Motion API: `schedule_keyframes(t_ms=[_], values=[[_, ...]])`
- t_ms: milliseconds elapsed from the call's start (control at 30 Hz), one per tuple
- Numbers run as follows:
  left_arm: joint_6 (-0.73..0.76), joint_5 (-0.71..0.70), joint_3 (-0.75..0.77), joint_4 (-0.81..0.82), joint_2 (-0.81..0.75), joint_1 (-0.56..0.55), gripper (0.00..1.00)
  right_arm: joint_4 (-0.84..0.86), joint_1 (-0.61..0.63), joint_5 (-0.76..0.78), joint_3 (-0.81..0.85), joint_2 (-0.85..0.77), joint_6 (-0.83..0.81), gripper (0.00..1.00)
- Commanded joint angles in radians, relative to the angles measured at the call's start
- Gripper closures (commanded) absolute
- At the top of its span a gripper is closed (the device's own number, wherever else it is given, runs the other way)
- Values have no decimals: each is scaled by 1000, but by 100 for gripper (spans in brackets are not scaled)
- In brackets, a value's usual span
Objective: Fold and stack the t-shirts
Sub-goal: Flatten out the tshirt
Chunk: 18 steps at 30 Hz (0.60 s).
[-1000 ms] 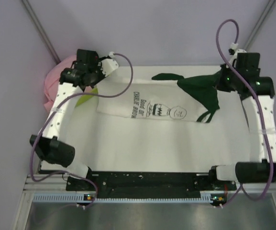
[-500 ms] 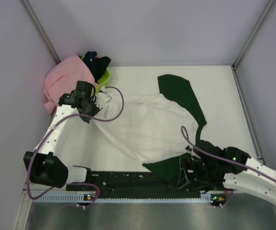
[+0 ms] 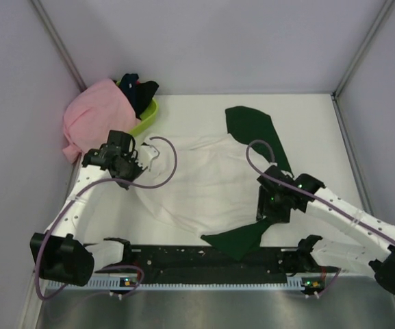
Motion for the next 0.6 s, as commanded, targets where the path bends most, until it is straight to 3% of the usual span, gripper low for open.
schedule_keyframes(t_ms=[0, 67, 133, 233, 300, 367, 567], values=[[-12, 18, -22, 51, -41, 2, 100, 180, -223, -39, -76, 53, -233, 54], [-18, 21, -30, 54, -46, 2, 100, 249, -256, -71, -119, 88, -247, 55], [-27, 26, -37, 63, -46, 2, 100, 316, -265, -109, -147, 149, -253, 48], [-29, 24, -54, 75, -41, 2, 100, 331, -315, -25, -132, 228, -287, 46], [-25, 23, -59, 66, -36, 2, 100, 331, -374, 7, -111, 226, -308, 44], [-21, 15, -60, 58, -33, 0, 100, 334, -429, 10, -112, 202, -315, 31], [-34, 44, -77, 74, -1, 0, 100, 535, -651, -63, -190, 255, -360, 26]])
